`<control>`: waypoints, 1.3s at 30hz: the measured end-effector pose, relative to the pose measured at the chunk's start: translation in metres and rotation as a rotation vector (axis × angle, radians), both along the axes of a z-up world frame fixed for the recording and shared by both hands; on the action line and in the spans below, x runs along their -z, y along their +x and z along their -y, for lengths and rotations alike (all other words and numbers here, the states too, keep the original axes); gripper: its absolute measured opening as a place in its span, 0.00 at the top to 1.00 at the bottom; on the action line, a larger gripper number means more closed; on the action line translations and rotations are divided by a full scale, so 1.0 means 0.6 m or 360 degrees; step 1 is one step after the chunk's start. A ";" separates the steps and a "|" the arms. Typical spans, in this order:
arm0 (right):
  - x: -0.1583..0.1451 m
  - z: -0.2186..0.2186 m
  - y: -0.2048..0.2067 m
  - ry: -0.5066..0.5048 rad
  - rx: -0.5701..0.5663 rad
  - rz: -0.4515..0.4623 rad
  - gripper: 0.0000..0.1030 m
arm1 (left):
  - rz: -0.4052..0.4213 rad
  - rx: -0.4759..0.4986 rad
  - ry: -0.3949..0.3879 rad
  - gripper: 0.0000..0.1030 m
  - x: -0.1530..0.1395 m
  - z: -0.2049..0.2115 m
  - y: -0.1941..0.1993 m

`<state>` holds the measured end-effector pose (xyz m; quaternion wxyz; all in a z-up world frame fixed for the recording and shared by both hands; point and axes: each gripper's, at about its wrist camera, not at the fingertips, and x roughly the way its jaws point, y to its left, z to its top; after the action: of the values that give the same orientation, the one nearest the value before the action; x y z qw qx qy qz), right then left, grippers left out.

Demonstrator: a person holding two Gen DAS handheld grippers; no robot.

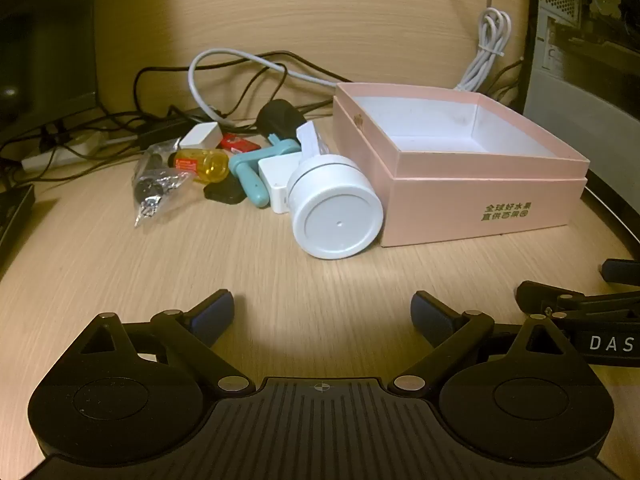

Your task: Organize rigid objects

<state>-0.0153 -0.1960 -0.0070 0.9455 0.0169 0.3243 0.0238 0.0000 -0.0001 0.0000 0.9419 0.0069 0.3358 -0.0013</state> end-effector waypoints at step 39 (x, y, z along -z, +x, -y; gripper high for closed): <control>0.000 0.000 0.000 -0.0001 0.0000 -0.0001 0.00 | 0.0002 -0.0001 -0.0006 0.04 0.001 0.009 0.000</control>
<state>-0.0150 -0.1963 -0.0070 0.9454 0.0167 0.3246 0.0236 -0.0002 -0.0056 -0.0008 0.9422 0.0050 0.3351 -0.0015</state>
